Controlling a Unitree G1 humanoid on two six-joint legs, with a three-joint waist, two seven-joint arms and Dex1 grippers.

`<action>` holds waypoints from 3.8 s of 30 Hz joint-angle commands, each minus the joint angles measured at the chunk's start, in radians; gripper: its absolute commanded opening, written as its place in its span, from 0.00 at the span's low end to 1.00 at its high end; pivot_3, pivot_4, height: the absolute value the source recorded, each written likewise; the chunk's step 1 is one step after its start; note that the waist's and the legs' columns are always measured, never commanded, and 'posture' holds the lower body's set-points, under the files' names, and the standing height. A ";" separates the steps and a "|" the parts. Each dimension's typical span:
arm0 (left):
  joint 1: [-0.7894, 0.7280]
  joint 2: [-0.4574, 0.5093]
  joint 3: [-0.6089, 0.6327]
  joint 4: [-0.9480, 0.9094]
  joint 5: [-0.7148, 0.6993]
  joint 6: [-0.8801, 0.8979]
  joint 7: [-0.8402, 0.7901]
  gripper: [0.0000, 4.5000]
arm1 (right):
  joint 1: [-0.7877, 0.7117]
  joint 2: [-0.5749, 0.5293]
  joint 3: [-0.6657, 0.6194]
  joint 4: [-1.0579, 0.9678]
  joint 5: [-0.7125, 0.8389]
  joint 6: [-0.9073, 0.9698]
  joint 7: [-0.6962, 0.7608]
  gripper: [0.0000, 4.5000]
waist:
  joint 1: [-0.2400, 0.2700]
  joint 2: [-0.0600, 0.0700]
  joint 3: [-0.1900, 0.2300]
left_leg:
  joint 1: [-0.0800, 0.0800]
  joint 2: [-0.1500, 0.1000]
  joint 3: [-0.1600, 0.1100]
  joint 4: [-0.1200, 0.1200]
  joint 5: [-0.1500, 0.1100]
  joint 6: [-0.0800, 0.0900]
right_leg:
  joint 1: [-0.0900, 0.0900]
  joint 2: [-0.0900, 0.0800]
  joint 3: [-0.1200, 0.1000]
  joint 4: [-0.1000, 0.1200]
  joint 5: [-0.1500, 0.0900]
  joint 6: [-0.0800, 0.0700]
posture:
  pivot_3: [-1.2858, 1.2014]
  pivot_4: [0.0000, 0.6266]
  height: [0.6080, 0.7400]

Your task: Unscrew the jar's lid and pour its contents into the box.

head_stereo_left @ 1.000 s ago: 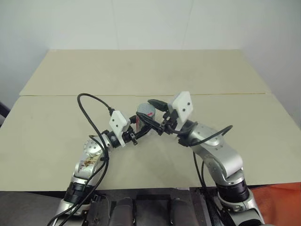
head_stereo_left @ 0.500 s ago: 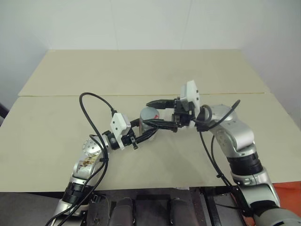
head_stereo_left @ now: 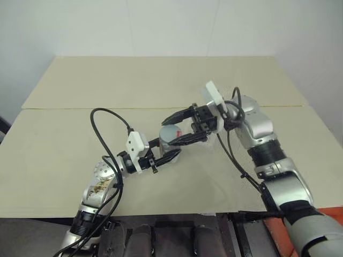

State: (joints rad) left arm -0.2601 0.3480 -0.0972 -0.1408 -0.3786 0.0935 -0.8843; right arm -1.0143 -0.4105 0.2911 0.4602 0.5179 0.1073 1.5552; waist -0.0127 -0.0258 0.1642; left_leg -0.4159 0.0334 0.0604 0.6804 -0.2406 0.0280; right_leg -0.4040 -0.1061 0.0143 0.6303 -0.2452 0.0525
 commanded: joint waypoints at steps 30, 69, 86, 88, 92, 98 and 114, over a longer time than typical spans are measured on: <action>-0.042 -0.029 0.001 0.043 0.050 -0.057 0.052 0.46 | 0.424 0.068 -0.142 -0.762 -0.168 0.151 -0.716 0.99 | 0.002 0.000 0.000 | 0.000 0.000 0.000 0.000 0.000 -0.001 | -0.001 0.000 0.000 0.001 0.000 0.000 | 0.52 0.24 1.00; -0.041 -0.019 0.051 0.110 0.007 -0.083 -0.002 0.46 | 0.542 0.037 -0.158 -0.810 -0.187 0.218 -0.823 0.99 | 0.001 0.000 0.000 | 0.000 0.000 0.000 0.000 0.000 -0.001 | 0.000 0.000 0.000 0.000 0.000 0.000 | 0.52 0.24 1.00; -0.032 -0.015 0.062 0.134 0.016 -0.101 -0.014 0.46 | 0.617 -0.053 -0.201 -0.870 -0.119 0.215 -0.742 0.99 | 0.003 0.000 0.000 | 0.000 0.000 0.000 0.000 0.000 -0.001 | 0.000 0.000 0.000 0.000 0.000 0.000 | 0.52 0.24 1.00; -0.034 -0.019 0.060 0.135 0.019 -0.104 -0.011 0.46 | 0.619 -0.061 -0.194 -0.898 -0.093 0.223 -0.727 0.99 | 0.002 0.000 0.000 | 0.000 0.000 0.000 0.000 0.000 -0.001 | 0.000 0.000 0.000 0.000 0.000 0.000 | 0.52 0.24 1.00; -0.036 -0.033 0.053 0.135 0.023 -0.113 -0.002 0.46 | 0.576 -0.008 -0.148 -0.919 -0.100 0.271 -0.794 0.99 | -0.002 0.000 0.000 | 0.000 0.000 0.000 0.000 0.000 -0.001 | 0.000 0.000 0.000 0.000 0.000 0.000 | 0.52 0.24 1.00; -0.030 -0.048 0.034 0.122 0.029 -0.126 0.002 0.46 | 0.509 0.086 -0.081 -0.854 -0.179 0.261 -0.873 0.99 | 0.000 0.000 0.000 | 0.000 0.000 0.000 0.000 0.000 -0.001 | 0.000 0.000 0.000 0.000 0.000 0.000 | 0.52 0.24 1.00; -0.017 -0.051 0.033 0.109 0.015 -0.137 -0.002 0.46 | 0.466 0.129 -0.089 -0.758 -0.254 0.241 -0.896 0.99 | 0.001 0.000 0.000 | 0.000 0.000 0.000 0.000 0.000 -0.001 | 0.000 0.000 0.000 0.000 0.000 0.000 | 0.52 0.24 1.00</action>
State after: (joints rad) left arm -0.2751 0.2948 -0.0768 0.0115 -0.3475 -0.0170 -0.8829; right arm -0.5444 -0.2694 0.2370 -0.2734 0.2589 0.3696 0.6588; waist -0.0120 -0.0257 0.1642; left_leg -0.4158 0.0333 0.0601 0.6805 -0.2402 0.0272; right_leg -0.4042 -0.1059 0.0141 0.6305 -0.2450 0.0524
